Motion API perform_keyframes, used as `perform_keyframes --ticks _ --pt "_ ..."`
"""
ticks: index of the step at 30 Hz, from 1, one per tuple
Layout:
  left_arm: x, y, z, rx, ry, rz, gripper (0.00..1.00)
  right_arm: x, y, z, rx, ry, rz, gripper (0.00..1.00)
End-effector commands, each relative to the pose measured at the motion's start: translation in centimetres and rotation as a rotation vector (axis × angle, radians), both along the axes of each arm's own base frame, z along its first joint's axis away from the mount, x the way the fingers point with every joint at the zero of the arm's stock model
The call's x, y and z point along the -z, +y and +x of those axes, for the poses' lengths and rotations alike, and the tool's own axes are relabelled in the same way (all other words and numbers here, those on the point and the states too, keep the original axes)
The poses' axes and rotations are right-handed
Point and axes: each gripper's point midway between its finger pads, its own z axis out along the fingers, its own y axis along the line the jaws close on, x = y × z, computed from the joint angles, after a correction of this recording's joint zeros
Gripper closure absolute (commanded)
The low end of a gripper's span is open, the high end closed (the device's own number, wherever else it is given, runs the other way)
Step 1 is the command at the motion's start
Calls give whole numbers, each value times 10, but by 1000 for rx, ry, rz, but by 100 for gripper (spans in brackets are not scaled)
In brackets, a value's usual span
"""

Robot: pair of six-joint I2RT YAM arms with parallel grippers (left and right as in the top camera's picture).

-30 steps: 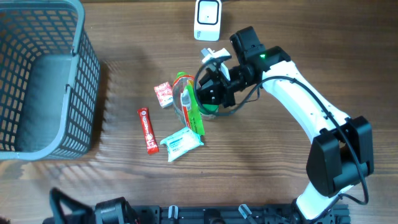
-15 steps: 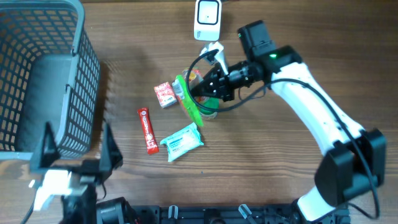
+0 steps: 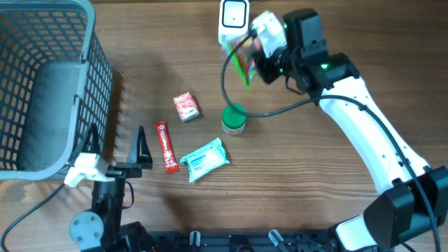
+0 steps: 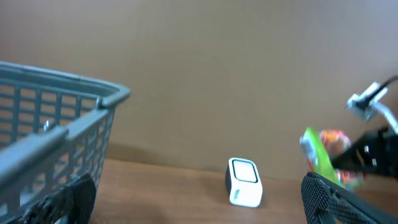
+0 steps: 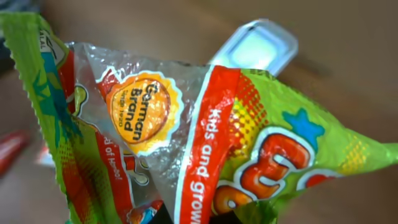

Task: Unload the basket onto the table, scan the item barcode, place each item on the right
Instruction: 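Carry the Haribo bag with the right gripper to the white scanner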

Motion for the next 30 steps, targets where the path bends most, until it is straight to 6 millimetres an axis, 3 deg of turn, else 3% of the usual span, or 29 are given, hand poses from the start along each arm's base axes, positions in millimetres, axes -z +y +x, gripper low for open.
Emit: perform_keyframes --ticks 1,6,12,15,18,25,30 --pt "16 -3 4 26 27 -21 0 -15 -38 39 244 -144 -102 96" --pt "36 -6 8 49 68 -25 0 -10 -49 79 358 -282 -184 96" --pt "55 -6 12 55 106 -33 0 0 -35 123 370 -408 -389 96" --pt "76 -5 16 52 150 -41 0 8 -27 142 379 -427 -479 96" --pt "80 -4 17 45 169 -44 0 13 -19 150 357 -436 -504 96" --pt "69 -4 16 47 125 -33 0 19 -19 159 373 -467 -533 96" --pt "79 -3 18 45 163 -43 0 35 -13 161 325 -461 -596 96"
